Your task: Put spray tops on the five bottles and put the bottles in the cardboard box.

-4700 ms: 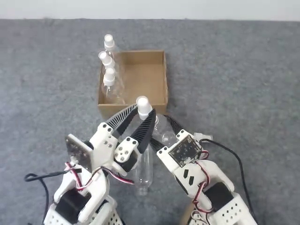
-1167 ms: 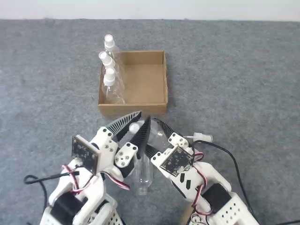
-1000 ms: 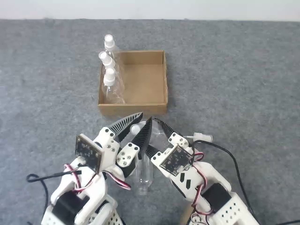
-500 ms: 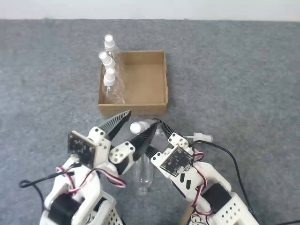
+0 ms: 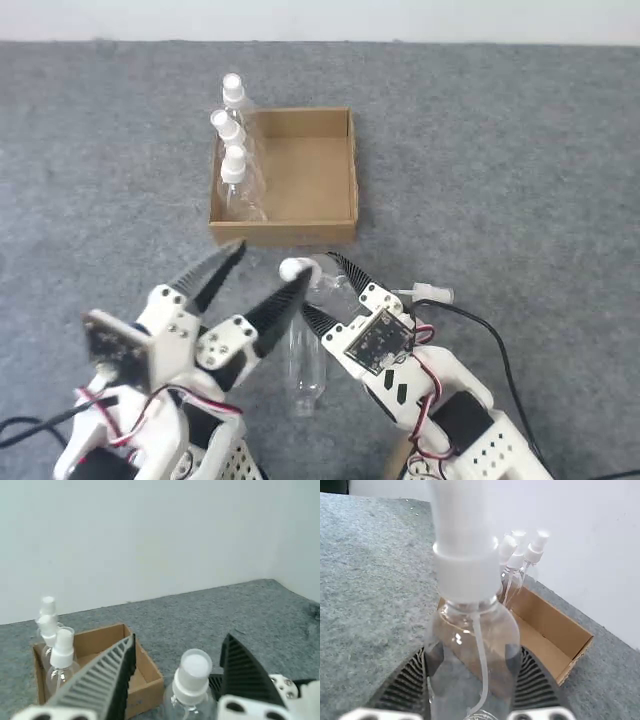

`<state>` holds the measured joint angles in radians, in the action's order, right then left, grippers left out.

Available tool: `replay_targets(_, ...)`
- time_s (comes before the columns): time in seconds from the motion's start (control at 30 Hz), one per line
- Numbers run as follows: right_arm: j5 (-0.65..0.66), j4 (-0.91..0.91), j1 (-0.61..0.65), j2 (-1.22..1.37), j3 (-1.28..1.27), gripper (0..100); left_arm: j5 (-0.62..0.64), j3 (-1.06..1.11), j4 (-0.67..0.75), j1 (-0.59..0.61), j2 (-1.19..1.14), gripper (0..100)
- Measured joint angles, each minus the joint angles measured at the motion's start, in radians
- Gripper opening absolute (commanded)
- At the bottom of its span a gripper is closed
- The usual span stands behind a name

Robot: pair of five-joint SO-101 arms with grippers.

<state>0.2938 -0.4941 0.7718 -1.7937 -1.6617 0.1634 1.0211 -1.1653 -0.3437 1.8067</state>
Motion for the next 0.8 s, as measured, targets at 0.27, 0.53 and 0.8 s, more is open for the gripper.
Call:
replay_targets(0.27,-0.038,0.0,-0.055,0.0,0.0,0.6,0.091,-0.008,0.0,0.235,0.0,26)
replay_targets(0.53,-0.038,0.0,-0.054,0.0,0.0,0.6,0.123,0.084,0.083,0.298,0.0,26)
replay_targets(0.8,-0.038,0.0,-0.054,0.0,0.0,0.6,0.123,0.258,0.204,0.221,0.0,25)
